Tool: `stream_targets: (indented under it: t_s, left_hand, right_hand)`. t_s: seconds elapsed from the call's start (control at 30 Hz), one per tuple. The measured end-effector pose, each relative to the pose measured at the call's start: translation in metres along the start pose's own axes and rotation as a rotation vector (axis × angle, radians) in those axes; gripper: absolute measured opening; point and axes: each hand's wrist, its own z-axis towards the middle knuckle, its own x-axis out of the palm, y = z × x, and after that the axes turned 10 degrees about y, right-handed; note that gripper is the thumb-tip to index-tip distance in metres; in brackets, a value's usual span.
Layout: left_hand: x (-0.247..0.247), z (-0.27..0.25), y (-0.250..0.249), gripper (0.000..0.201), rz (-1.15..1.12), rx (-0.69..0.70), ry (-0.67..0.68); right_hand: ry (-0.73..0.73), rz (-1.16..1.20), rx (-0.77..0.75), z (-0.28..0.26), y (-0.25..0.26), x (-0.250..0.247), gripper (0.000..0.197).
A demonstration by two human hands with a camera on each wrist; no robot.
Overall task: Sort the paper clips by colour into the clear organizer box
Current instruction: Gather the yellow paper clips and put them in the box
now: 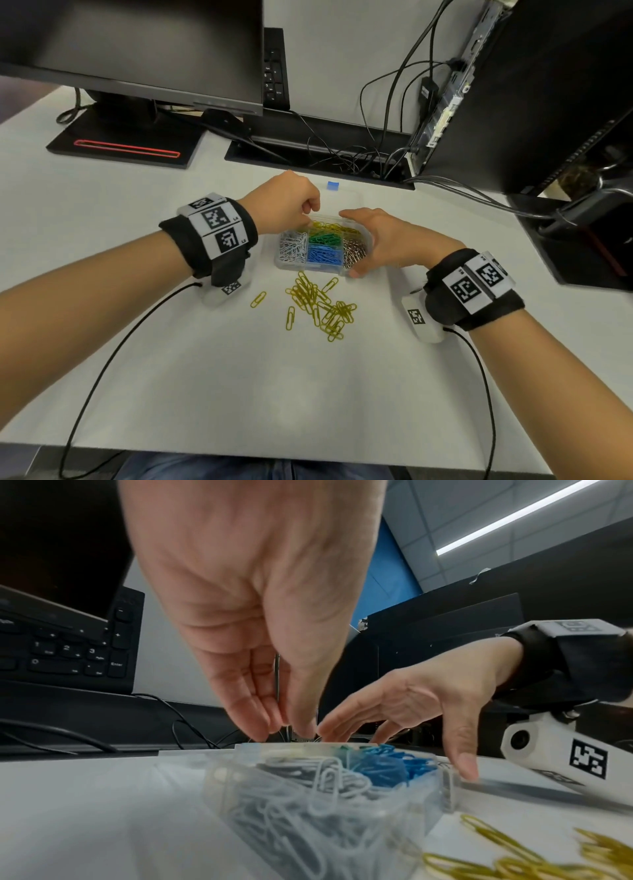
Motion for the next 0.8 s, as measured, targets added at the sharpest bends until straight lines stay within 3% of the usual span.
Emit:
stream_targets:
  t_s: [0.17,0.27,0.37,0.43,0.5,0.63,0.7,0.8]
  left_hand:
    - [-0.007,-0.024,0.004,0.039,0.004,-0.058,-0.010]
    - [-0.011,-0.051,0.006,0.039,0.021,-0.166,0.172]
    - [-0.005,-0.074,0.004,0.041,0.022,-0.188,0.429]
    - [0.003,-0.083,0.000,0.035,0.031,-0.171,0.524]
    - [0.012,-0.084,-0.005,0.022,0.037,-0.143,0.529]
    - [0.028,-0.077,-0.022,0.003,0.089,-0.051,0.415]
    - [0.030,-0.074,-0.026,0.004,0.065,-0.009,0.407]
    - [0.014,-0.072,-0.019,0.006,-0.100,-0.048,0.334]
  right_hand:
    - [-0.105,-0.079,0.018,-0.024,0.027,0.003,0.099]
    - [-0.188,-0.042,0.004,-0.050,0.057,0.012,0.074]
    - [0.010,-0.107,0.091,-0.066,0.076,0.032,0.060]
    - [0.119,-0.181,0.178,-0.068,0.082,0.045,0.059]
    - [0.133,-0.266,0.197,-0.064,0.086,0.056,0.047]
    - [0.028,-0.305,0.076,-0.047,0.095,0.066,0.011]
    - [0.007,-0.276,0.031,-0.043,0.095,0.065,0.011]
    - [-0.038,-0.225,-0.007,-0.044,0.087,0.062,0.030]
